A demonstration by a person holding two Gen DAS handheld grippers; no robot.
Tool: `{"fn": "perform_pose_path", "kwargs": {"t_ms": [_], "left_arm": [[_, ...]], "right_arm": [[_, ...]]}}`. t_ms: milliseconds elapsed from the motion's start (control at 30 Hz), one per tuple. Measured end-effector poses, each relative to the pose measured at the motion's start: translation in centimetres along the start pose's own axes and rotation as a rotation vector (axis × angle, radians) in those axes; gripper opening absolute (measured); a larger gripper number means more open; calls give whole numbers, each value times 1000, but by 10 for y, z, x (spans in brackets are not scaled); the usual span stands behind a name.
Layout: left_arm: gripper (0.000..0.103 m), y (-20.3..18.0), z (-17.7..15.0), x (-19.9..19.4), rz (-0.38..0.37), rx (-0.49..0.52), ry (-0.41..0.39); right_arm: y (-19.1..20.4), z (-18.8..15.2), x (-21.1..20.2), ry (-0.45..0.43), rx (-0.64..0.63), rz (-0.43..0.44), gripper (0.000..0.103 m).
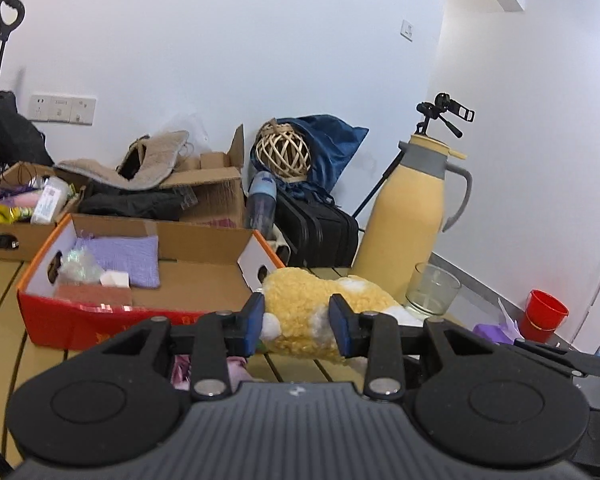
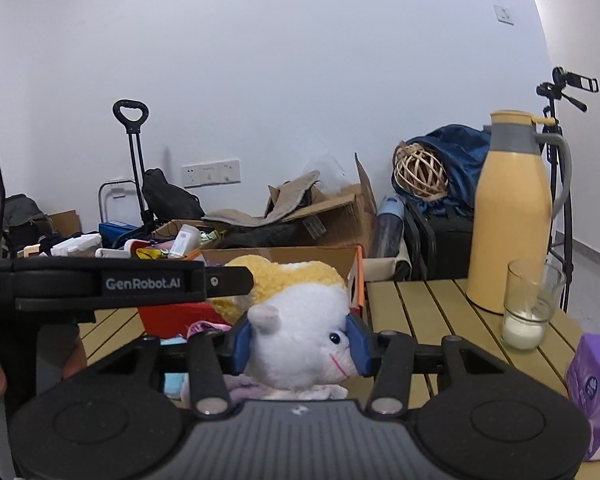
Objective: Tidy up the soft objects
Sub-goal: 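Carry the plush toy over the box with the right gripper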
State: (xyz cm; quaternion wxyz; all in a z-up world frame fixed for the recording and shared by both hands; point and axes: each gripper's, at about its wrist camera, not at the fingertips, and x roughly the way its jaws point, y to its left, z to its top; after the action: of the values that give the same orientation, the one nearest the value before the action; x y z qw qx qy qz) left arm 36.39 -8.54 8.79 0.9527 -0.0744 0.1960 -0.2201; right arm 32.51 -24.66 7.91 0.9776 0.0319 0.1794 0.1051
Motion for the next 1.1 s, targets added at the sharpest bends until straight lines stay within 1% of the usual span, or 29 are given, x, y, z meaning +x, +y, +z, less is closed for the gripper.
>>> {"fn": "perform_pose_path", "kwargs": {"t_ms": [133, 267, 400, 467, 533, 600, 667, 733, 767, 800, 867, 900, 967, 1033, 1100], "left_arm": [[36, 17, 18, 25, -2, -7, 1], [36, 47, 40, 77, 18, -41, 67], [36, 83, 68, 141, 26, -105, 146], [36, 102, 81, 181, 36, -147, 204], [36, 116, 88, 216, 55, -162, 258], [36, 130, 91, 251, 58, -182, 311], [36, 140, 88, 281, 83, -214, 368], [36, 145, 84, 303, 116, -215, 406], [37, 146, 81, 309, 134, -206, 415], [40, 147, 78, 312, 135, -201, 414], [42, 149, 72, 312, 115, -200, 413], [44, 150, 70, 312, 110, -200, 416], [46, 149, 68, 311, 109, -189, 423], [46, 145, 70, 306, 118, -173, 418], [47, 143, 77, 295, 115, -165, 400]], "right_arm": [[1, 17, 18, -2, 3, 0, 47], [-5, 39, 66, 25, 7, 16, 47], [-16, 61, 135, 73, 5, 17, 47], [-23, 71, 174, 105, 14, 16, 47], [-30, 80, 217, 150, 25, 13, 47], [-34, 83, 252, 184, 24, 2, 47], [-37, 81, 285, 230, 20, -17, 47], [-42, 79, 316, 275, 11, -34, 47], [-43, 78, 328, 299, 15, -37, 47], [-44, 77, 338, 328, 18, -34, 48], [-42, 74, 350, 368, 1, -50, 51], [-40, 72, 353, 385, -13, -61, 54], [-36, 66, 356, 421, -45, -60, 55], [-29, 61, 357, 431, -103, -64, 55], [-28, 61, 356, 439, -102, -51, 57]]}}
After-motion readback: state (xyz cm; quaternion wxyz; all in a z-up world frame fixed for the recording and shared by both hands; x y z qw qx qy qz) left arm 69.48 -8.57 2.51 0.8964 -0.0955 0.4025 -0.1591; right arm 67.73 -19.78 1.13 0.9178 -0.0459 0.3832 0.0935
